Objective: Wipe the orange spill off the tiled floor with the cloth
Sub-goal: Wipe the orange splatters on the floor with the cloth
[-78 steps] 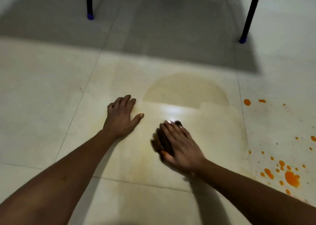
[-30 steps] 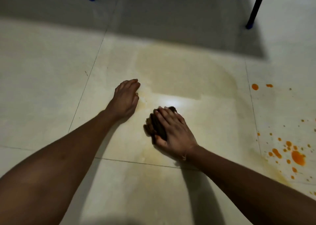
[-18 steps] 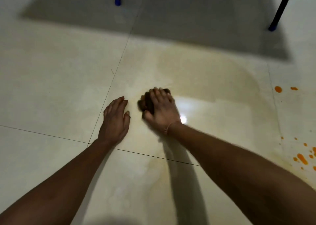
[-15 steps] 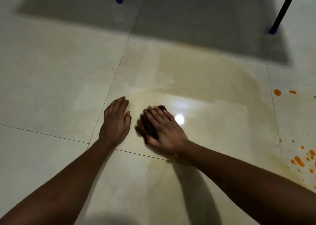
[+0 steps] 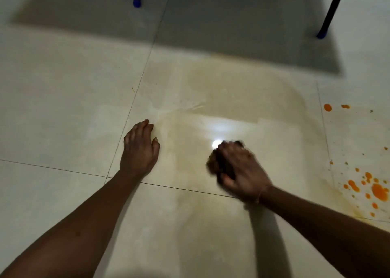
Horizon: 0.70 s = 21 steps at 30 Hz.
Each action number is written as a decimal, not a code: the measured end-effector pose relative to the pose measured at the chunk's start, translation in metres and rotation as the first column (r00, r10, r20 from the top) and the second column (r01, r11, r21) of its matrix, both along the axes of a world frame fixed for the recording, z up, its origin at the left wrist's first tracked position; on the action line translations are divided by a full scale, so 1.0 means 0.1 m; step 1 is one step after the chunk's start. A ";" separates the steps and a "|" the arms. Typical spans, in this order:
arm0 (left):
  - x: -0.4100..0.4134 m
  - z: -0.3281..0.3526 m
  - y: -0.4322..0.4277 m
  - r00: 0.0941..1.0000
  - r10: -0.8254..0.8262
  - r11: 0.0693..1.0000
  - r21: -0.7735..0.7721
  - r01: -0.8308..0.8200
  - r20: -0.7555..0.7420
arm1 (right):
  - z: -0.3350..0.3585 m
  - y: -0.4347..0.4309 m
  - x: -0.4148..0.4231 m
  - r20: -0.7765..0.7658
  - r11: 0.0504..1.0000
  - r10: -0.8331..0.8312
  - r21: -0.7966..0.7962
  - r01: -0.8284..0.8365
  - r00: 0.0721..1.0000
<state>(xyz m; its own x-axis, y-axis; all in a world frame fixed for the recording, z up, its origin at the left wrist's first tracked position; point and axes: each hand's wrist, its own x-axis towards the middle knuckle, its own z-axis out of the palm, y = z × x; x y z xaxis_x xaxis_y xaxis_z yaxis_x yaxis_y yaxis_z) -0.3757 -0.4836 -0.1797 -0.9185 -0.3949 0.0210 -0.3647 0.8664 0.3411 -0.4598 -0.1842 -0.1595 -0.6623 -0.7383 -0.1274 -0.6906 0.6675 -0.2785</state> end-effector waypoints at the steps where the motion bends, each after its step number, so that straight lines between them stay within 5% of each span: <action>1: 0.00 -0.01 -0.02 1.000 0.013 0.999 -0.040 -0.013 0.016 | -0.03 0.00 -0.13 -0.033 0.992 -0.128 0.018 0.128 0.991; 3: -0.01 0.00 0.01 0.999 0.013 0.993 -0.116 -0.007 0.049 | -0.07 -0.03 -0.05 -0.064 0.949 -0.310 0.036 0.312 0.949; 8: -0.07 0.13 0.59 0.977 -0.199 0.972 -0.108 0.207 0.081 | 0.04 0.73 0.86 0.079 0.994 -0.083 0.074 0.077 0.993; 12: -0.28 0.17 1.72 0.873 -0.485 0.871 0.113 0.478 0.045 | -0.01 1.23 0.42 -0.025 0.870 -0.475 0.138 0.473 0.880; 17: -0.26 0.11 2.13 0.864 -0.502 0.855 0.175 0.489 0.037 | 0.15 1.51 1.13 0.070 0.871 -0.467 0.207 0.445 0.882; 21: -0.36 0.29 2.19 0.812 -0.541 0.840 0.168 0.515 0.216 | 0.34 2.02 1.45 0.085 0.802 -0.534 0.364 0.473 0.841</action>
